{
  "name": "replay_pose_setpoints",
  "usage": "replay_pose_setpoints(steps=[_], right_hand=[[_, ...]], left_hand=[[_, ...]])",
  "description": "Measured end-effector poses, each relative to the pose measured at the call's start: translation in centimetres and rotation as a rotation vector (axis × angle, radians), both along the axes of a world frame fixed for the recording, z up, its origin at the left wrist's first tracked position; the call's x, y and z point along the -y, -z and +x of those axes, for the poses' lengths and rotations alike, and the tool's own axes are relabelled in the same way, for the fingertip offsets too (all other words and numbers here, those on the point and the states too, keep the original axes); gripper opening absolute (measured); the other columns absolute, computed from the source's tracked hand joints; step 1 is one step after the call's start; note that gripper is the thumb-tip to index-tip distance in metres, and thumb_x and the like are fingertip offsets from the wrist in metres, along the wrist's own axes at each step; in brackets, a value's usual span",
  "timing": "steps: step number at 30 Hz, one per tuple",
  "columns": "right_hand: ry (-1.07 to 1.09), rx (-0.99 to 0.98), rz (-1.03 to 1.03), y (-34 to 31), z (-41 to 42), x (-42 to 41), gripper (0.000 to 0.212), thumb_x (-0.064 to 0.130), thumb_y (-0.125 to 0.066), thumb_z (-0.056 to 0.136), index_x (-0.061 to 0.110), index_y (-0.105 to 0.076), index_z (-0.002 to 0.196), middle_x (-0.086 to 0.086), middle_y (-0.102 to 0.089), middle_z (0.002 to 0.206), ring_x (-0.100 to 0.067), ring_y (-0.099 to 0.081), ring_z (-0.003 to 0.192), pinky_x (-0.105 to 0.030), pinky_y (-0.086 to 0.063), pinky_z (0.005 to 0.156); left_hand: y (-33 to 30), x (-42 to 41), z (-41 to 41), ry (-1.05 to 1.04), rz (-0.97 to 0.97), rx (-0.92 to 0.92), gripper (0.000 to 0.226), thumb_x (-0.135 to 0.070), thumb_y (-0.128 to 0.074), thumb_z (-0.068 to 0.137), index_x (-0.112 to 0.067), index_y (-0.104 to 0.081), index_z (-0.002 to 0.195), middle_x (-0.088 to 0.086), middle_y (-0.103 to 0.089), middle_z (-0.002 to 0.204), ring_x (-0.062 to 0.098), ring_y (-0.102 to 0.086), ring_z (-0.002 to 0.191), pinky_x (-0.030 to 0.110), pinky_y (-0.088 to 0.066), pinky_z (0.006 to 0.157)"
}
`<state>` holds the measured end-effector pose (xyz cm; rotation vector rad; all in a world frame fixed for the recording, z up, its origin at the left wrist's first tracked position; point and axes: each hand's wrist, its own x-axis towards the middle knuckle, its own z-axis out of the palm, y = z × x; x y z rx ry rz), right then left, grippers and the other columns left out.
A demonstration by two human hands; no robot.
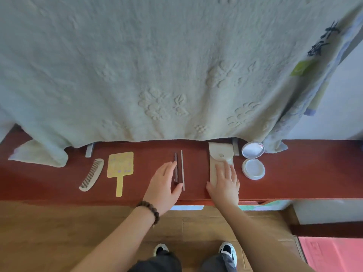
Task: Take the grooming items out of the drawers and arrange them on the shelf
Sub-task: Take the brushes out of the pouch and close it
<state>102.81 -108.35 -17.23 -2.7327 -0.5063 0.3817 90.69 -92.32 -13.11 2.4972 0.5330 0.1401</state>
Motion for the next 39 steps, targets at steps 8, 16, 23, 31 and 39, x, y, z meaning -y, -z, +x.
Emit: replay_pose_setpoints(steps=[8,16,23,31,39], right_hand=[[0.192,-0.050,0.295,-2.4,-2.5,-0.4,0.069,0.020,-0.066,0.073,0.015,-0.041,0.137,-0.006,-0.034,0.148,-0.026,-0.030,0.135,-0.041,-0.030,0.109],[0.154,0.012,0.495,-5.4,-4.9,1.2,0.066,0.013,-0.067,0.075,0.016,-0.043,0.136,0.002,-0.033,0.148,-0.018,-0.034,0.134,-0.035,-0.039,0.105],[-0.041,0.229,0.505,-8.6,-3.4,3.4,0.058,0.045,-0.065,0.083,0.024,-0.047,0.134,0.002,-0.035,0.148,-0.013,-0.027,0.134,-0.035,-0.030,0.105],[-0.552,0.479,0.360,-11.8,4.2,4.5,0.048,0.025,-0.061,0.086,0.019,-0.053,0.133,-0.006,-0.044,0.146,-0.026,-0.029,0.140,-0.053,-0.027,0.112],[-0.696,0.722,0.492,-13.6,4.2,4.2,0.030,0.024,-0.048,0.097,0.010,-0.069,0.114,-0.010,-0.062,0.126,-0.023,-0.050,0.124,-0.036,-0.036,0.110]], left_hand=[[-1.7,0.5,4.4,-0.070,-0.598,-0.094,0.039,-0.026,-0.057,0.093,-0.014,-0.052,0.130,-0.001,-0.060,0.123,0.009,-0.057,0.107,0.009,-0.046,0.080],[-2.2,4.5,8.1,-0.320,-1.399,-0.105,0.029,-0.007,-0.067,0.085,-0.011,-0.060,0.113,0.010,-0.068,0.111,0.027,-0.067,0.100,0.036,-0.059,0.069],[-4.3,4.1,7.6,-0.233,-1.276,0.019,0.041,0.002,-0.066,0.081,-0.020,-0.061,0.115,0.005,-0.070,0.110,0.026,-0.067,0.102,0.049,-0.056,0.085],[-8.0,2.9,6.3,0.028,-1.287,-0.007,0.043,0.008,-0.060,0.084,-0.016,-0.059,0.119,0.009,-0.070,0.113,0.026,-0.067,0.104,0.045,-0.053,0.091],[-9.9,3.2,5.9,0.132,-1.303,-0.008,0.038,0.007,-0.064,0.083,-0.006,-0.058,0.119,0.013,-0.068,0.112,0.027,-0.066,0.104,0.039,-0.053,0.091]])
